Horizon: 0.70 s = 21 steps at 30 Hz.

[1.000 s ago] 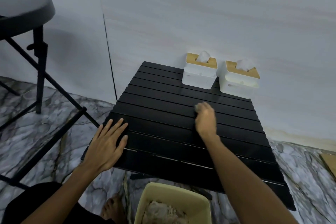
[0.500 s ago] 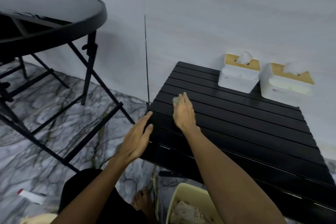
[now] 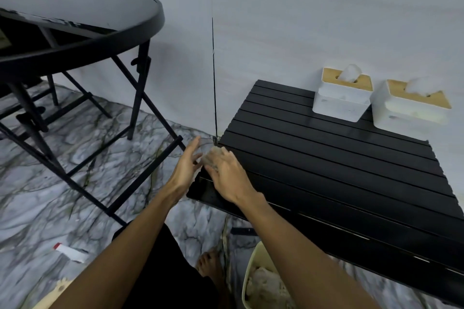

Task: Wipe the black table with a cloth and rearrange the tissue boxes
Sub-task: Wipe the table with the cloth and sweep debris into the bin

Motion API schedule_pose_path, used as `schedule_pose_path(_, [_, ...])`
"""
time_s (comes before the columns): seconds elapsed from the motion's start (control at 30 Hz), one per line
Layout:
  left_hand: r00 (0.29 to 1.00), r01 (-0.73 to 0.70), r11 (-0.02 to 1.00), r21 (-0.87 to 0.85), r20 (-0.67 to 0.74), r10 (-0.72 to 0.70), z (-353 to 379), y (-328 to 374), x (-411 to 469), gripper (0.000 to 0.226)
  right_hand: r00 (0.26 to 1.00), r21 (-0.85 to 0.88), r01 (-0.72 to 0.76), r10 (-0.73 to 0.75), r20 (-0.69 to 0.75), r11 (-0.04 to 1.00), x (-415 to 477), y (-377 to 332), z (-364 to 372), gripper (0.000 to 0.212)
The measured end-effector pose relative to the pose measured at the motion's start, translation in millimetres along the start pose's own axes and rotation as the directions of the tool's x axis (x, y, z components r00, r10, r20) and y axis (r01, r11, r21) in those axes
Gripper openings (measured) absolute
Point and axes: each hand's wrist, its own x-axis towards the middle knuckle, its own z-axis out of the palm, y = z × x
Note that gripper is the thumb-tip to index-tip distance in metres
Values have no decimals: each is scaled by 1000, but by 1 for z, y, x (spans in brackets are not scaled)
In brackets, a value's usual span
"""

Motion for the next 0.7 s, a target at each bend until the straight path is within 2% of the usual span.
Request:
schedule_pose_path(0.1, [1000, 3, 988, 154, 18, -6, -10, -6, 4, 45, 993, 4, 117, -117, 20, 993, -18, -11, 0, 29])
schedule_pose_path(0.2, [998, -11, 965, 262, 65, -6, -13, -8, 4, 52, 965, 60, 243, -248, 89, 968, -35, -14, -2, 31])
schedule_pose_path(0.3, [998, -53, 932, 358, 55, 36, -9, -10, 1, 47, 924, 111, 323, -339, 180, 940, -52, -9, -7, 36])
schedule_pose_path(0.4, [985, -173, 793, 584, 85, 152, -1, -23, 1, 56, 917, 95, 346, -358, 176, 933, -75, 3, -19, 38])
schedule_pose_path(0.53, [942, -307, 584, 752, 154, 297, 31, -35, -7, 62, 962, -35, 262, -258, 83, 964, -118, 32, -46, 40])
schedule_pose_path(0.63, [891, -403, 464, 789, 224, 394, 63, -33, -19, 64, 993, -157, 102, -110, -42, 982, -158, 60, -72, 40])
schedule_pose_path(0.7, [865, -458, 412, 788, 288, 411, 85, -34, -24, 66, 994, -192, -23, 2, -111, 981, -185, 76, -91, 41])
